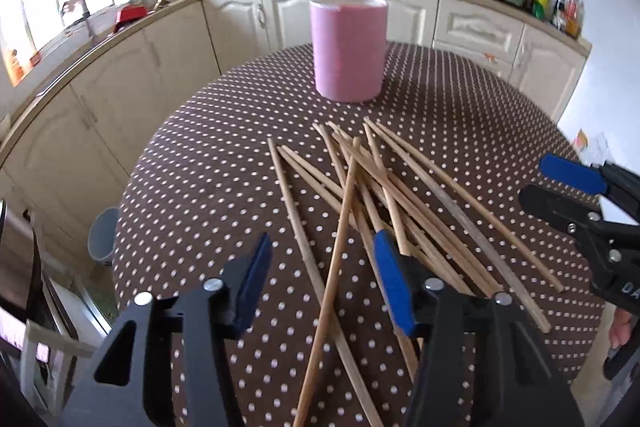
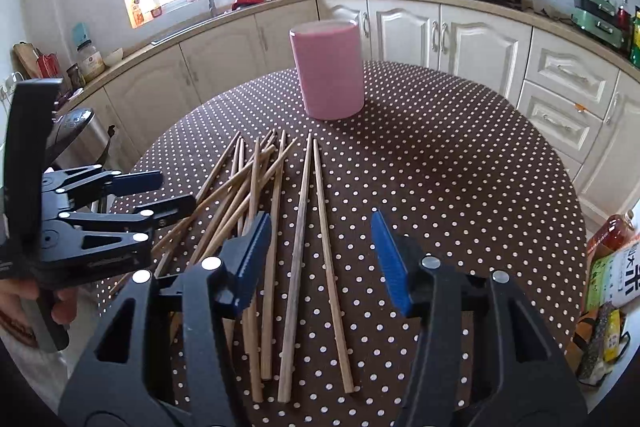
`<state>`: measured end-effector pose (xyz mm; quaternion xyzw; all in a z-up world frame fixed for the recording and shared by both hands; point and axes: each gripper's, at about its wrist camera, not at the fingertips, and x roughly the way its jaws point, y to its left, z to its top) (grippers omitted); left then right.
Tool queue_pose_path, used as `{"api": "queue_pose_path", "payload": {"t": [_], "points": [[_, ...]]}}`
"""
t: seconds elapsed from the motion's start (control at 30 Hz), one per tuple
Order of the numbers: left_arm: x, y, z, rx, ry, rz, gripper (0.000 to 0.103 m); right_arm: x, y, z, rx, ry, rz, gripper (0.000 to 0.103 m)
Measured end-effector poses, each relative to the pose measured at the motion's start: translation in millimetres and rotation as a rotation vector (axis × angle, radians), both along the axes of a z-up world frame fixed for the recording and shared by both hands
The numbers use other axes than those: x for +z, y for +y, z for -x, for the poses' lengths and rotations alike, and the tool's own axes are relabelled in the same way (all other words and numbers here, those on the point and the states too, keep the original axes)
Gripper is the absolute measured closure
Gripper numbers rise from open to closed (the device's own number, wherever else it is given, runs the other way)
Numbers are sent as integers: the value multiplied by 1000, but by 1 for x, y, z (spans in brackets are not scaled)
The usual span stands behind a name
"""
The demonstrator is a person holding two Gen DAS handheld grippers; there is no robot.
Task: Organize utensils
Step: 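Lower the left gripper onto a wooden chopstick and close it while the right gripper grasps another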
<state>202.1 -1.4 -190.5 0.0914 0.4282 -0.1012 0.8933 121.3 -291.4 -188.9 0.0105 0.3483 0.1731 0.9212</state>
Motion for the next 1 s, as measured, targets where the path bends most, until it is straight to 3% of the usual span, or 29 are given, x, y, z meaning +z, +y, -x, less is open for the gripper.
{"api": "queue_pose_path", "payload": {"t": [0.17,0.37,0.47,0.6,0.67,1.0], "points": [[-14,-3,-22,2,52,-41,69,-6,-1,-11,6,23,10,51],[-15,-10,-30,-23,52,-113,74,-11,-3,-26,30,61,-28,51],[-19,-16,-39,-43,70,-132,96,-13,2,-32,41,64,-1,51],[-18,-17,-48,-35,80,-130,97,-13,10,-47,100,95,5,56],[-15,-14,-50,-33,76,-108,97,-13,14,-55,118,113,30,69],[-1,4,-50,-30,88,15,97,-31,33,-101,200,262,146,71]]}}
